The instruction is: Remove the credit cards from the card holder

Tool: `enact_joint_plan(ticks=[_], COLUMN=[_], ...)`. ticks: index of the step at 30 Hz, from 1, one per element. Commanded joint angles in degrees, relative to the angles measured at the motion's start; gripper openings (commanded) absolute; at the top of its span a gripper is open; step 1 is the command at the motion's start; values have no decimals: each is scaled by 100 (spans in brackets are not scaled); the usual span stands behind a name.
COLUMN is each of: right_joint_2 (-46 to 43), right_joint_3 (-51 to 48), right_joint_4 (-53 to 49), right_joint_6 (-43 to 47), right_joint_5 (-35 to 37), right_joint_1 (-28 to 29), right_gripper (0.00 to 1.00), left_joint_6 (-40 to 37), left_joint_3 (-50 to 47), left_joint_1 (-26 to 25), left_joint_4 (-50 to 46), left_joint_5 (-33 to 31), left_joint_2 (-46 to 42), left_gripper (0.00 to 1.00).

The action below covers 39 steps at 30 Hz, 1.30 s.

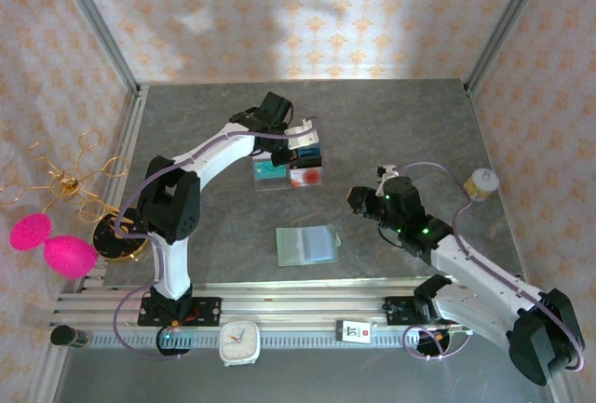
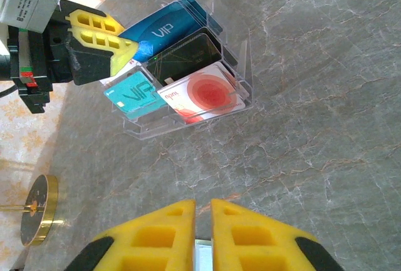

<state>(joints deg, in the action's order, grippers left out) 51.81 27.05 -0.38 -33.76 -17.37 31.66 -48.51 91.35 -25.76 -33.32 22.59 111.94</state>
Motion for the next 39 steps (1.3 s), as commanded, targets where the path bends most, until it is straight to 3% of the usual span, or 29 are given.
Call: enact_joint_plan(ticks=[1,15,19,29,32,36,39], right_joint_2=[22,5,37,-26,-19,197,333], right_joint_3=[162,99,81,46,79,110,13], right_joint_4=[162,205,210,168,217,215,257], right_joint_6=[68,69,71,35,97,260,292], right_joint_5=[-91,-209,-226,-251,-378,-449,-332], right_joint_1=[-35,-36,-36,-30,-35,-37,-35], right_gripper=[14,16,22,21,29,43,48], left_joint_6=[15,777,932,1392,1853,3092,4254], left_joint_3=[15,54,-24,-350,-612,-1826,-2831], left_joint_1=[4,-87,-83,-80,-57,-72,-83], left_joint_4=[80,453,536,907,1390,3383,4728], left_joint_5=[-243,-437,-207,-272,75,579,720], left_joint_2=[-35,-224,-452,-555,-955,-2077,-2877], left_gripper=[0,32,33,26,27,40,68])
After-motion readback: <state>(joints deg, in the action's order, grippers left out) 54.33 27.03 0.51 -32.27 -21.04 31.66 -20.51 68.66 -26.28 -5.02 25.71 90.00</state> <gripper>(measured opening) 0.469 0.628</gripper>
